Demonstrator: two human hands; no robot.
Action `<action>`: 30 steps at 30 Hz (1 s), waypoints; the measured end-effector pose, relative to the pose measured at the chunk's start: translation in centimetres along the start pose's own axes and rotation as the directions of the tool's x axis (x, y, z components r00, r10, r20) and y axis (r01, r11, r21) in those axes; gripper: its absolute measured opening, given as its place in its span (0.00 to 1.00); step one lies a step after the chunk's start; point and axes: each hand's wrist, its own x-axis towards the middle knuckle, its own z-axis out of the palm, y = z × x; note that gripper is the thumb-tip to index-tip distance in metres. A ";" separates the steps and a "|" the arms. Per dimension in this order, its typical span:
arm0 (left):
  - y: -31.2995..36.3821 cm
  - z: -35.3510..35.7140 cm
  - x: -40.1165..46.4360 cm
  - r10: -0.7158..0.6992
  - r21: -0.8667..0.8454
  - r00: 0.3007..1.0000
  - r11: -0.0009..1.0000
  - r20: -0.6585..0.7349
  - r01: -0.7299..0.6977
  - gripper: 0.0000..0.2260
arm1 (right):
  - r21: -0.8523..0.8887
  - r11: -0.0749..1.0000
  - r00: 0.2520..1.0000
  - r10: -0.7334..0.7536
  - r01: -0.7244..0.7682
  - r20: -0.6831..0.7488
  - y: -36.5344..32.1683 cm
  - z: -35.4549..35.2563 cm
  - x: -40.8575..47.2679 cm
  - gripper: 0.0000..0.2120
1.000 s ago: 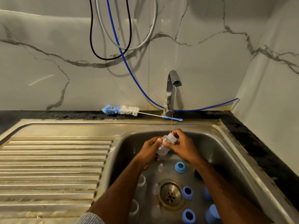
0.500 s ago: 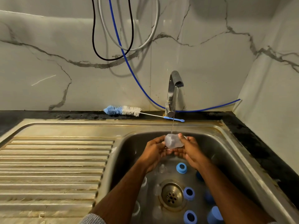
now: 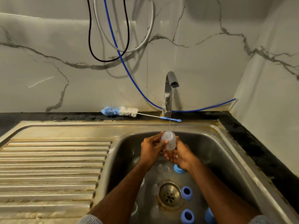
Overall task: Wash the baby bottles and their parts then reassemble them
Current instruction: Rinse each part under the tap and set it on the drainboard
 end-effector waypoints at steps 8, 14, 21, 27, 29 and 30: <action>-0.2 -0.1 0.5 -0.011 0.174 0.999 0.985 0.038 0.005 0.23 | -0.105 0.991 0.996 0.090 -0.088 0.013 0.1 -0.1 -0.3 0.34; -0.8 -0.3 0.4 -0.069 0.094 0.997 0.993 0.026 0.066 0.16 | -0.257 0.966 0.989 -0.057 0.020 -0.136 -0.2 -0.6 0.4 0.23; -1.4 -0.8 0.7 -0.212 0.171 0.977 0.963 0.005 0.208 0.15 | -0.449 0.804 0.885 -0.462 0.390 -0.058 -0.3 0.6 0.9 0.18; 0.0 -0.8 -0.7 -0.357 -0.056 0.925 0.929 0.133 0.366 0.11 | -0.408 0.875 0.965 -0.255 0.259 0.067 0.1 0.9 -0.5 0.19; 0.7 -1.3 -1.5 -0.401 -0.064 0.884 0.902 0.242 0.427 0.09 | -0.376 0.898 0.973 -0.194 0.227 0.124 0.0 0.8 -1.0 0.19; 1.0 -1.8 -1.9 -0.415 -0.023 0.862 0.898 0.291 0.439 0.08 | -0.378 0.894 0.970 -0.206 0.241 0.131 -0.1 0.8 -1.2 0.19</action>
